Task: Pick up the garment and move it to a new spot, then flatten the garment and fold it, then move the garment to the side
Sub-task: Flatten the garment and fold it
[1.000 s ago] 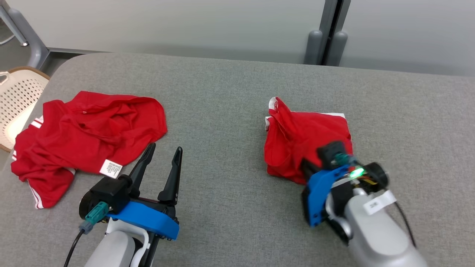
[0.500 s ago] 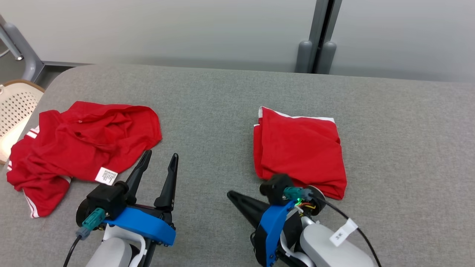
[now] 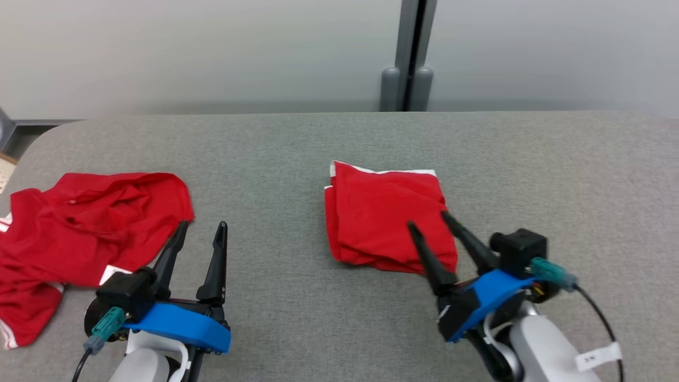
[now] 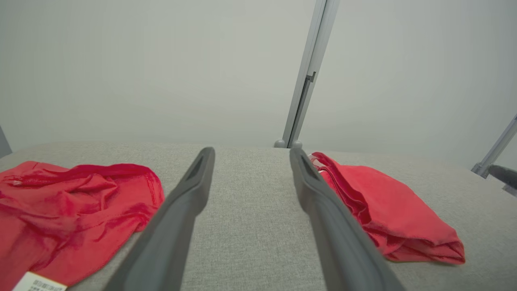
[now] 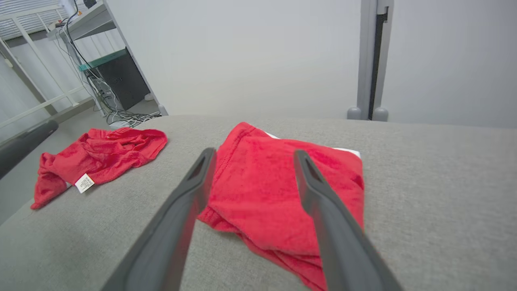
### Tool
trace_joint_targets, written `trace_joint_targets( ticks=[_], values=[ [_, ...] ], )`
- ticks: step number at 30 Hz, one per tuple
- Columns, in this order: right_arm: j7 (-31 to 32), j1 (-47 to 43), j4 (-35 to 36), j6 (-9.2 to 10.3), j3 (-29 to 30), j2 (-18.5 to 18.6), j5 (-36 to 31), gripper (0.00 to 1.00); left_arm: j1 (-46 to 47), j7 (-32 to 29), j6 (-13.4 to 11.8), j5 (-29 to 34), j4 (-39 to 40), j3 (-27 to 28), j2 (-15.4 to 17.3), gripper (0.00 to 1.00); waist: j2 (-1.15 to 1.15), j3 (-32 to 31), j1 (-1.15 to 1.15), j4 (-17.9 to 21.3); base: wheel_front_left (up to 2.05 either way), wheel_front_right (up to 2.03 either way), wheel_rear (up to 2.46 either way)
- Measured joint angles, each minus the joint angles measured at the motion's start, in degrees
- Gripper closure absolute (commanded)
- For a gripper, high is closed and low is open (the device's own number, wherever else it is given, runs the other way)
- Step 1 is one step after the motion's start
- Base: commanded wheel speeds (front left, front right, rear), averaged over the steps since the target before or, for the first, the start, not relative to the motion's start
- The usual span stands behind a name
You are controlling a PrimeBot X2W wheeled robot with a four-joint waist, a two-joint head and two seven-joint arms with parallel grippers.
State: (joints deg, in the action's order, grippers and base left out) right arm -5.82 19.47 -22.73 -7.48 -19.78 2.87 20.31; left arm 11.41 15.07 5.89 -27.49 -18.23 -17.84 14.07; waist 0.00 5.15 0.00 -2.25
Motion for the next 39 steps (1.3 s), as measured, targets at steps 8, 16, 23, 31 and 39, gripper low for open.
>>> trace_joint_targets(
  ticks=[8,16,23,31,39],
  values=[
    [4.50,-7.62,10.53,0.00,15.25,0.02,-4.87,0.00,-2.24,-0.01,-1.20,0.03,1.25,3.15,0.76,0.00,0.00,-0.62,0.00,3.43,0.00,0.00,0.00],
    [8.12,-12.02,15.53,0.00,24.43,0.04,-7.38,0.00,-3.42,0.00,-1.38,0.26,-0.12,4.70,1.10,0.00,0.00,-1.51,0.00,4.40,0.00,0.00,0.00],
    [9.32,-14.13,16.53,0.00,26.13,0.02,-8.18,0.00,-4.20,-0.05,-1.34,0.35,-3.14,4.11,1.12,0.00,0.00,-2.90,0.00,4.71,0.00,0.00,0.00],
    [9.35,-15.91,16.78,0.00,26.13,0.02,-7.89,0.00,-3.64,-0.33,-1.82,0.79,-4.49,3.45,1.26,0.00,0.00,-3.55,0.00,4.77,0.00,0.00,0.00],
    [9.84,-16.43,17.12,0.00,26.16,0.02,-7.81,0.00,-3.53,-0.33,-2.34,0.87,-4.42,2.93,1.37,0.00,0.00,-3.76,0.01,4.53,0.00,0.00,0.00]
  ],
)
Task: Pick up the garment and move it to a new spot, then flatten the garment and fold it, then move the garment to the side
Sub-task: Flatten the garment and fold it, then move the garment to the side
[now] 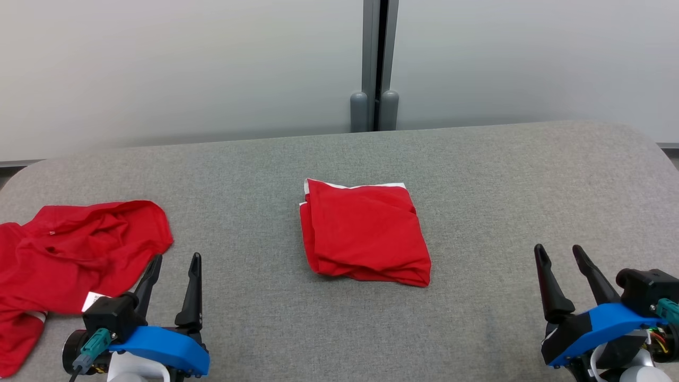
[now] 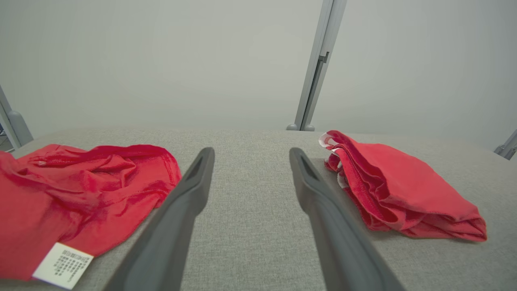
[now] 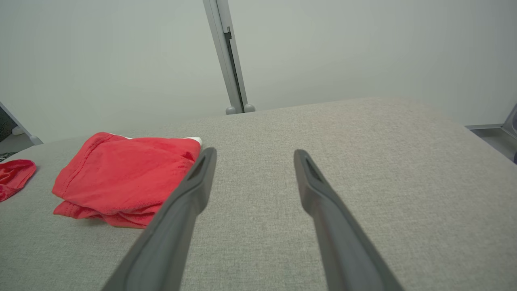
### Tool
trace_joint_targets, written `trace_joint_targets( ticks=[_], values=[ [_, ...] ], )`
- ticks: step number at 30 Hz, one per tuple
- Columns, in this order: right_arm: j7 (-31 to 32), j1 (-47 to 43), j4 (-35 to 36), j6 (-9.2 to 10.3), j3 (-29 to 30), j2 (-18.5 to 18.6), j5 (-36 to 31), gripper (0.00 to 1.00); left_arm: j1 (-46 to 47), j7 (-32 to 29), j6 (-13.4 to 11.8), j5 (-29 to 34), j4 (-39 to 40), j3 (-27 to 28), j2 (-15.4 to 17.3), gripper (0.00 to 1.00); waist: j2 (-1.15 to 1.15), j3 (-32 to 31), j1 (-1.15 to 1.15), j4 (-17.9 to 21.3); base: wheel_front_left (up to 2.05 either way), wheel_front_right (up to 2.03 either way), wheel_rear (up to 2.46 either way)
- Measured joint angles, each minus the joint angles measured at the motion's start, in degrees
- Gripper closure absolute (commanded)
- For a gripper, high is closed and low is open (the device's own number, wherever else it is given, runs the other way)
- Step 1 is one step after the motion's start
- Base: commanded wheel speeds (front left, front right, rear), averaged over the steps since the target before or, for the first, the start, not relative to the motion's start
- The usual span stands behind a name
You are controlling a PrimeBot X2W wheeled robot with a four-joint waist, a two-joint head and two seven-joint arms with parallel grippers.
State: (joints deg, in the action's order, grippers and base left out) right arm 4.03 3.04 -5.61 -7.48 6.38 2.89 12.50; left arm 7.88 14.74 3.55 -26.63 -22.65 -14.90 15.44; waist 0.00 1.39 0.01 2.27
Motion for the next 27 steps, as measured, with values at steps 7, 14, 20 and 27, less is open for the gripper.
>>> trace_joint_targets(
  ticks=[7,14,20,27],
  values=[
    [0.21,0.05,-0.16,0.00,-0.08,0.00,-0.34,0.00,0.20,0.00,-0.07,0.01,0.41,-0.23,0.26,0.00,0.00,0.52,-0.01,-0.26,0.00,0.00,0.00],
    [2.32,1.62,-0.21,0.00,-1.22,0.01,-2.21,0.00,0.78,0.05,-0.32,0.01,1.37,-0.44,0.31,0.00,0.00,1.81,-0.01,-0.61,0.00,0.00,0.00],
    [10.03,10.49,-4.41,0.00,-2.93,0.00,-2.37,0.00,1.83,0.08,-0.47,0.19,2.38,-0.52,0.37,0.00,0.00,3.77,-0.01,-1.20,0.00,0.00,0.00],
    [19.63,23.47,-17.15,0.00,-3.61,0.01,3.02,0.00,3.36,0.18,-0.22,0.99,3.31,-1.23,-0.31,0.00,0.00,5.76,-0.02,-3.33,0.00,0.00,0.00]
  ],
)
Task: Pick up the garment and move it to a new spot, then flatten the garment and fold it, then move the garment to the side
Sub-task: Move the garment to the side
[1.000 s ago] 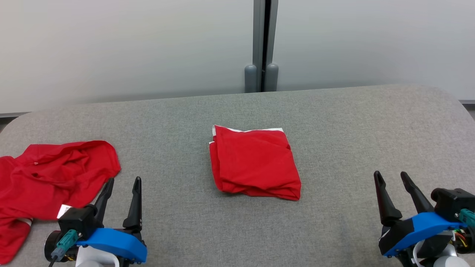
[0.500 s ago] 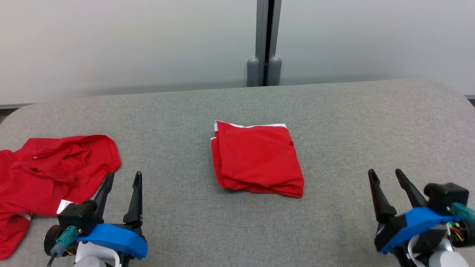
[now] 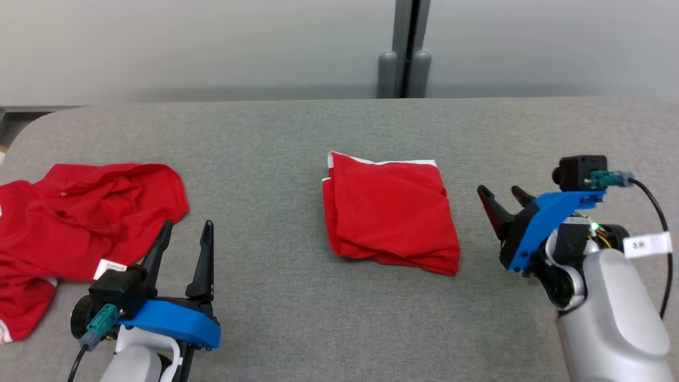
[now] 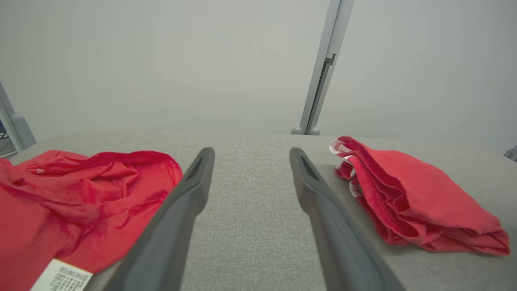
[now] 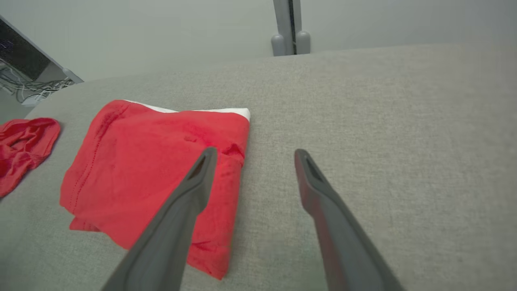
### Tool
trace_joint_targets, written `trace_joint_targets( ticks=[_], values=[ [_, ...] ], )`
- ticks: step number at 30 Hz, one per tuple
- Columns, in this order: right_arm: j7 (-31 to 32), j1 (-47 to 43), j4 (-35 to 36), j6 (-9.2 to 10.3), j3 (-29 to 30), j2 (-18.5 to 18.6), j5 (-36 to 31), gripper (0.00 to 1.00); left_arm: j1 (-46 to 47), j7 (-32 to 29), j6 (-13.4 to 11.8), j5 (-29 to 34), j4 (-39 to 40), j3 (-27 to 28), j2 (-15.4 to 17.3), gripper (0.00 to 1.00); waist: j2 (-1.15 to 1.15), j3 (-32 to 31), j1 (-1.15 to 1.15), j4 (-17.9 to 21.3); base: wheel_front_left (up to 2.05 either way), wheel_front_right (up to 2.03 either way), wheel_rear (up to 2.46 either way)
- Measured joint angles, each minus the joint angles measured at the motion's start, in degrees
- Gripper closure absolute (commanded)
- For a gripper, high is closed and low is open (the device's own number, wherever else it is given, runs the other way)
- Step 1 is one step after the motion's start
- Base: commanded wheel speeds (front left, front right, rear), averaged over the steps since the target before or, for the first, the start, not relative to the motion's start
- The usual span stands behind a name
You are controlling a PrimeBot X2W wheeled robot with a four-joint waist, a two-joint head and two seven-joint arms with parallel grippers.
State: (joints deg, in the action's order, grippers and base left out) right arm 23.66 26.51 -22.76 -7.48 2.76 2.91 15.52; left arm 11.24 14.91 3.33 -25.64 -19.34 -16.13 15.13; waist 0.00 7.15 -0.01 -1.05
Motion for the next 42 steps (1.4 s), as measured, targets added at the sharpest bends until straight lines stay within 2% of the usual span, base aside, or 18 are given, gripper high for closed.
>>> trace_joint_targets(
  ticks=[9,20,21,22,23,24,29,32,36,42],
  values=[
    [0.96,9.57,-20.01,0.00,-0.23,-0.03,3.13,0.00,2.19,0.08,0.75,1.18,-0.11,-1.19,-1.31,0.00,0.00,1.97,0.00,-4.53,0.00,0.00,0.00],
    [-2.00,18.96,-40.28,-0.01,0.35,0.01,1.52,0.00,3.60,0.09,1.75,2.18,-0.19,-1.05,-2.40,0.00,0.00,4.00,0.00,-7.39,0.00,0.00,0.00],
    [-2.03,19.84,-41.66,-0.01,-0.05,0.02,1.85,0.15,3.84,0.09,1.77,2.34,-0.20,-0.99,-2.50,0.00,0.00,4.22,0.01,-7.44,0.00,0.00,0.00],
    [-2.05,20.66,-42.92,-0.01,-0.82,0.14,2.11,0.54,4.02,0.09,1.86,2.45,-0.20,-0.89,-2.63,0.00,0.00,4.42,0.01,-7.47,0.00,0.00,0.00],
    [-2.13,21.40,-43.70,-0.01,-2.04,0.27,2.57,0.87,4.16,0.09,2.01,2.46,-0.20,-0.73,-2.76,0.00,0.00,4.61,0.01,-7.45,0.00,0.00,0.00],
    [-2.44,21.96,-44.28,0.00,-3.37,0.33,2.93,1.00,4.22,0.09,2.03,2.46,-0.18,-0.49,-2.82,0.00,0.00,4.76,0.01,-7.35,0.00,0.00,0.00],
    [-3.60,24.64,-44.88,-0.03,-10.24,-0.12,-2.40,1.00,4.24,0.14,2.09,2.97,0.51,0.71,-2.93,0.00,0.00,5.25,0.01,-5.76,0.00,0.00,0.00],
    [-3.48,27.34,-43.29,-0.03,-15.01,1.43,-6.58,1.00,4.23,0.14,2.12,3.15,1.47,1.53,-2.81,0.00,0.00,5.51,0.00,-4.28,0.00,0.00,0.00],
    [-2.46,30.48,-38.96,-0.01,-23.34,5.87,-9.07,1.00,4.22,0.15,2.26,3.45,3.44,2.89,-3.03,0.00,0.00,6.02,0.01,-1.86,0.00,0.00,0.00],
    [0.54,31.63,-30.75,-0.02,-33.76,15.45,-4.60,1.00,4.13,0.15,2.57,4.12,5.47,4.19,-3.30,0.00,0.00,7.46,0.01,2.38,0.00,0.00,0.00]
  ],
)
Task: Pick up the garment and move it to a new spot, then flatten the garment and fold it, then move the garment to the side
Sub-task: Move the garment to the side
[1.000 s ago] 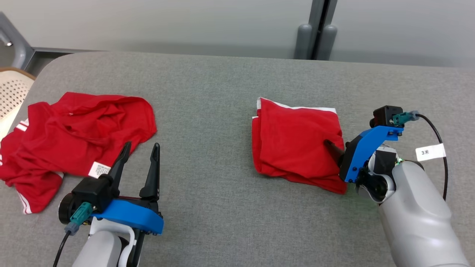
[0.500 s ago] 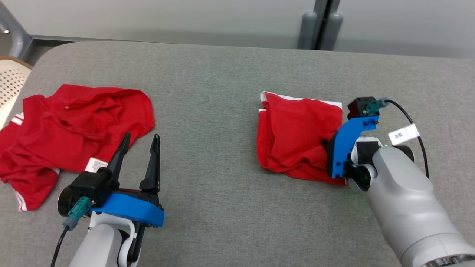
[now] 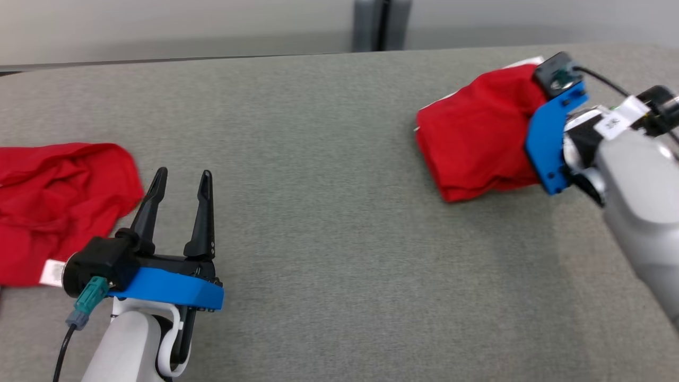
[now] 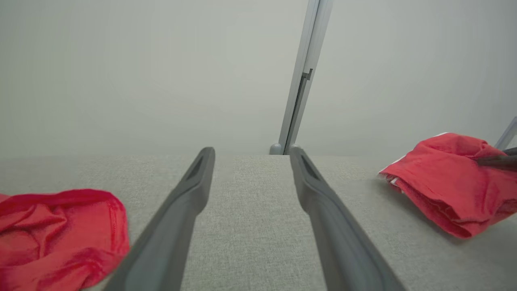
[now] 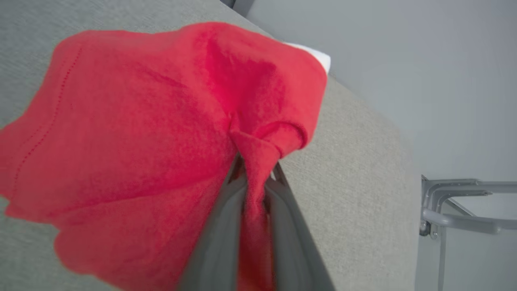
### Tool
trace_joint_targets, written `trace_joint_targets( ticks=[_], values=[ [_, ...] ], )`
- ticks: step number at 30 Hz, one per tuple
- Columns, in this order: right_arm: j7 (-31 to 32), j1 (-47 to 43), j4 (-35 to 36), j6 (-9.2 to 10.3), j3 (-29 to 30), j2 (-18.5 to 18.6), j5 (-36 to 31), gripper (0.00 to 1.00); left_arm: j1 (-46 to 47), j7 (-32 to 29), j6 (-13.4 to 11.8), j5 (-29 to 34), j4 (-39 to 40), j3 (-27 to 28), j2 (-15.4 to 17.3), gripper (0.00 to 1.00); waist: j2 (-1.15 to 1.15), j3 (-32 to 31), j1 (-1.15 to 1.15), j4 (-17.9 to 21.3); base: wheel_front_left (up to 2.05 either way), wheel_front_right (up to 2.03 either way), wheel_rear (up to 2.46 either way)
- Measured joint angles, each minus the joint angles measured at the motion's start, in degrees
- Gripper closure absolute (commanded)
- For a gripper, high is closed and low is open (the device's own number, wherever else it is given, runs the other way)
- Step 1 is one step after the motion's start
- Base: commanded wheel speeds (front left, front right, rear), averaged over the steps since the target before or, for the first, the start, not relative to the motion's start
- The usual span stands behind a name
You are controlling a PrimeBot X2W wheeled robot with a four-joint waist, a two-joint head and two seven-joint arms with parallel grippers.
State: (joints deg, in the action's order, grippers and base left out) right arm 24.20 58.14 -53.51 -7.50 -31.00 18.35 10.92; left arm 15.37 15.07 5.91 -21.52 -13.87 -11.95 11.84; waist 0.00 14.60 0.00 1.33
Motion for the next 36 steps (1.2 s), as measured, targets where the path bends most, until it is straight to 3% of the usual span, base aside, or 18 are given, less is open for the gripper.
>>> trace_joint_targets(
  ticks=[6,11,17,26,27,28,36],
  values=[
    [0.35,0.08,8.55,0.00,-5.82,11.28,5.34,1.00,0.71,-0.01,0.20,1.36,1.76,0.23,0.43,0.00,0.00,2.85,0.00,4.47,0.00,0.00,0.00],
    [-2.78,-0.43,11.72,0.00,-6.93,19.06,5.89,1.00,2.82,0.00,0.48,2.08,2.99,-0.05,1.58,0.00,0.00,6.23,0.00,7.39,0.00,0.00,0.00],
    [-8.21,-2.01,10.90,-0.01,-4.90,22.52,5.34,1.00,4.23,-0.98,0.64,2.76,4.48,-0.79,3.31,0.00,0.00,9.98,-0.01,10.01,0.00,0.00,0.00],
    [-15.73,-2.30,7.34,-0.01,1.69,24.17,-2.94,1.00,5.14,-3.21,0.63,3.14,8.04,-1.12,5.27,0.00,0.00,14.41,-0.01,11.33,0.00,0.00,0.00],
    [-16.50,-2.36,7.08,-0.01,2.59,24.12,-4.01,0.62,5.25,-3.41,0.62,3.21,8.34,-1.22,5.33,0.00,0.00,14.70,-0.01,11.31,0.00,0.00,0.00],
    [-16.77,-2.42,6.71,-0.01,3.35,23.95,-5.11,0.00,5.31,-3.54,0.62,3.28,8.58,-1.26,5.43,0.00,0.00,14.94,-0.01,11.27,0.00,0.00,0.00],
    [-21.83,-6.78,6.32,-0.01,11.67,19.35,-11.54,0.00,5.14,-3.60,0.16,2.78,8.15,-1.52,5.54,0.00,0.00,13.35,0.00,10.95,0.00,0.00,0.00]
  ],
)
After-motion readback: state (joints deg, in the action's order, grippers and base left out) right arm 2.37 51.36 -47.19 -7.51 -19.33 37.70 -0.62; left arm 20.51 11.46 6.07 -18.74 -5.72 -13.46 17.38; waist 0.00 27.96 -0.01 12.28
